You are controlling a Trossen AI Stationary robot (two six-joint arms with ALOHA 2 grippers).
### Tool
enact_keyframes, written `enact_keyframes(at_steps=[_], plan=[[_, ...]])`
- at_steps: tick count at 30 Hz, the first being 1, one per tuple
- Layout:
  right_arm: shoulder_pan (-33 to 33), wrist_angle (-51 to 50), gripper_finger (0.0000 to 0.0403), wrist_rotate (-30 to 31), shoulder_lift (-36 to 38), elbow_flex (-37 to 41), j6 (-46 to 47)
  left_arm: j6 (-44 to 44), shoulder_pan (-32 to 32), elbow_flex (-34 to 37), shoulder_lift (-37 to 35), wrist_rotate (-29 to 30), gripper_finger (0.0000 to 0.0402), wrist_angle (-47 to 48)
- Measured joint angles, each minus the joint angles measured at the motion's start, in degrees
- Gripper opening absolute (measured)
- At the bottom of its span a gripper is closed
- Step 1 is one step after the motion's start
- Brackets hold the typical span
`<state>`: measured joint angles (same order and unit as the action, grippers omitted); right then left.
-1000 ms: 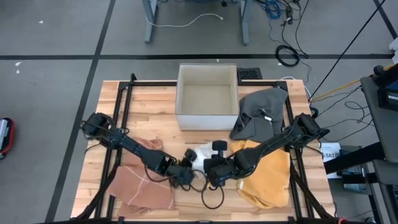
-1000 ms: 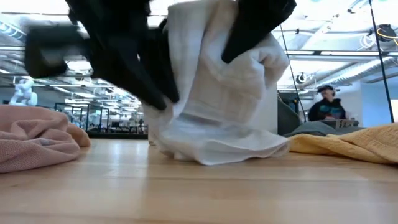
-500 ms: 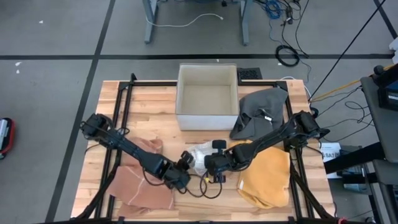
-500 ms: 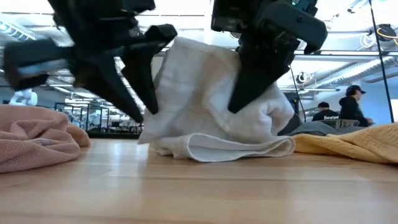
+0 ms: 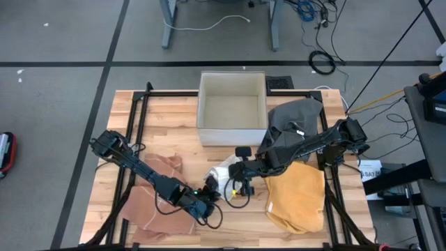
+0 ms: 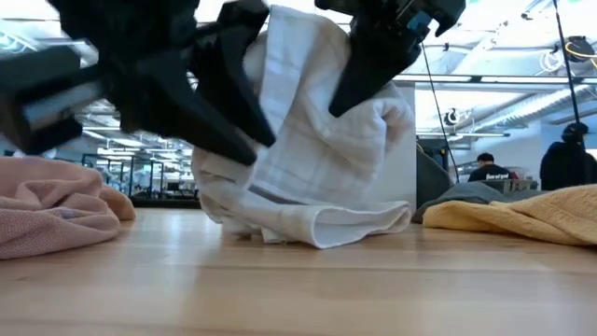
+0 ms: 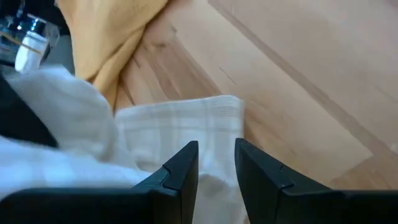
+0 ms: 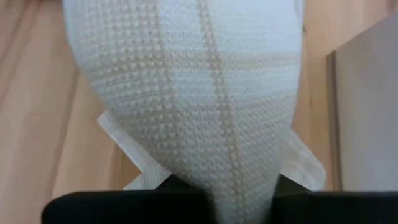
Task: Fold towel
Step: Fold the white patterned towel
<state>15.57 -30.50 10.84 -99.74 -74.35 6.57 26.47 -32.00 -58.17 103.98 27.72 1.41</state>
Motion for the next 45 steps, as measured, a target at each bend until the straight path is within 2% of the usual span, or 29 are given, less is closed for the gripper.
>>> enact_keyframes(at_steps=[6, 8, 11, 19, 22, 25, 34, 41, 45], plan=[[-1.82, 0.83, 0.0022, -2.36, 0.08, 0.00, -0.32, -0.45, 0.03, 8.29, 0.33, -0.27, 0.0110, -14.35], [-2.15, 1.05, 0.0022, -2.43, 0.08, 0.00, -0.40, 0.43, 0.11, 9.72, 0.46, -1.46, 0.0110, -15.00], [-2.58, 1.85, 0.0022, -4.01, -0.20, 0.00, -0.42, 2.44, 0.71, 10.25, 0.44, -6.55, 0.0110, -17.27], [-3.69, 4.78, 0.0022, -5.08, -1.81, 0.00, -0.76, 7.17, 3.45, 10.31, 1.56, -4.07, 0.0110, -18.97], [-3.67, 4.92, 0.0022, -5.13, -1.91, 0.00, -0.75, 8.10, 4.51, 10.28, 3.65, -6.97, 0.0114, -19.54], [-3.65, 5.00, 0.0022, -5.21, -1.91, 0.00, -0.62, 6.94, 5.20, 10.03, 5.96, -7.70, 0.0138, -20.44], [-3.65, 4.96, 0.0022, -5.17, -1.91, 0.00, -0.33, 4.29, 5.60, 10.23, 6.54, -11.52, 0.0261, -24.27], [-3.60, 4.98, 0.0022, -5.03, -1.91, 0.00, -0.20, -0.21, 7.03, 10.14, 6.51, -9.78, 0.0274, -22.40], [-3.60, 4.98, 0.0022, -4.83, -1.93, 0.00, 0.03, -2.59, 9.76, 10.14, 6.53, -10.68, 0.0261, -20.43]])
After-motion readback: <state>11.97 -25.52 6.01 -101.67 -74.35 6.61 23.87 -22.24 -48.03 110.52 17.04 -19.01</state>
